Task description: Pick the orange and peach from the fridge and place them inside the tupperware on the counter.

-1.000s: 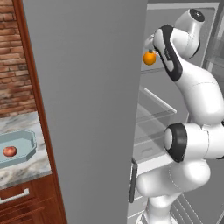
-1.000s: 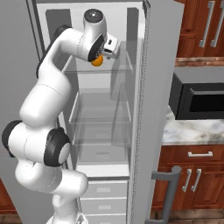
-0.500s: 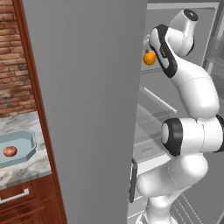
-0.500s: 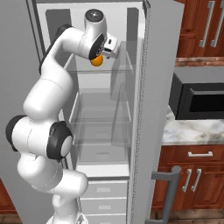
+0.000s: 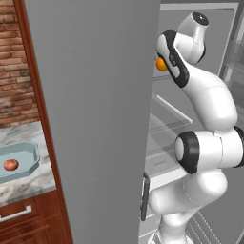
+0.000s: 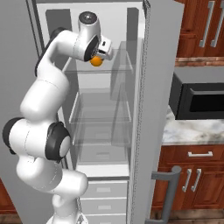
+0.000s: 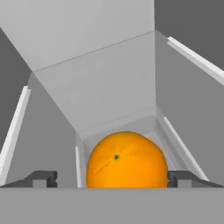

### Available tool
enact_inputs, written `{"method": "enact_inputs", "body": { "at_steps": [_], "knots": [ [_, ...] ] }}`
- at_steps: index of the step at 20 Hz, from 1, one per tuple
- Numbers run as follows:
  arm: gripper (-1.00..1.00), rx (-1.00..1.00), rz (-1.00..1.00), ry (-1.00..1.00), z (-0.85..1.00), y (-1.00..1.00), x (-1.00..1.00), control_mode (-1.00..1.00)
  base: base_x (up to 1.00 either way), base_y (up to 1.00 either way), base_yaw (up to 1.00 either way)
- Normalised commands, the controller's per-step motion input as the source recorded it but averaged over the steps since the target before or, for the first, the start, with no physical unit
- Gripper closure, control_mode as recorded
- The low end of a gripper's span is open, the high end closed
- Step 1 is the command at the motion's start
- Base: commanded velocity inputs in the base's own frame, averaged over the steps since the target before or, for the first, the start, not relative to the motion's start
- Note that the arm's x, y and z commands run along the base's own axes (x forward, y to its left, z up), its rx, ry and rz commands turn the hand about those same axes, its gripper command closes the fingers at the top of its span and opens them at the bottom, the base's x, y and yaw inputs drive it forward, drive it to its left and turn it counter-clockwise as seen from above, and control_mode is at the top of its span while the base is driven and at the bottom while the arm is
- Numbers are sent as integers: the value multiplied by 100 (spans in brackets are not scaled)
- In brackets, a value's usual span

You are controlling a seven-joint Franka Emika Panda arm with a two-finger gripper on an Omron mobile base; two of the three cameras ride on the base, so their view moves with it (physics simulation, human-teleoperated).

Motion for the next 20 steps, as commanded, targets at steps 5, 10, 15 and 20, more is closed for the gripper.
{"method": "enact_inputs", "body": {
  "at_steps": [5,10,15,20],
  "knots": [
    [-100,0,0,0,-3,9,0,-100,0,0,0],
    [-100,0,0,0,0,-8,0,-100,0,0,0],
    [-100,0,0,0,-3,-11,0,-100,0,0,0],
    [-100,0,0,0,-13,0,-2,-100,0,0,0]
  ]
}}
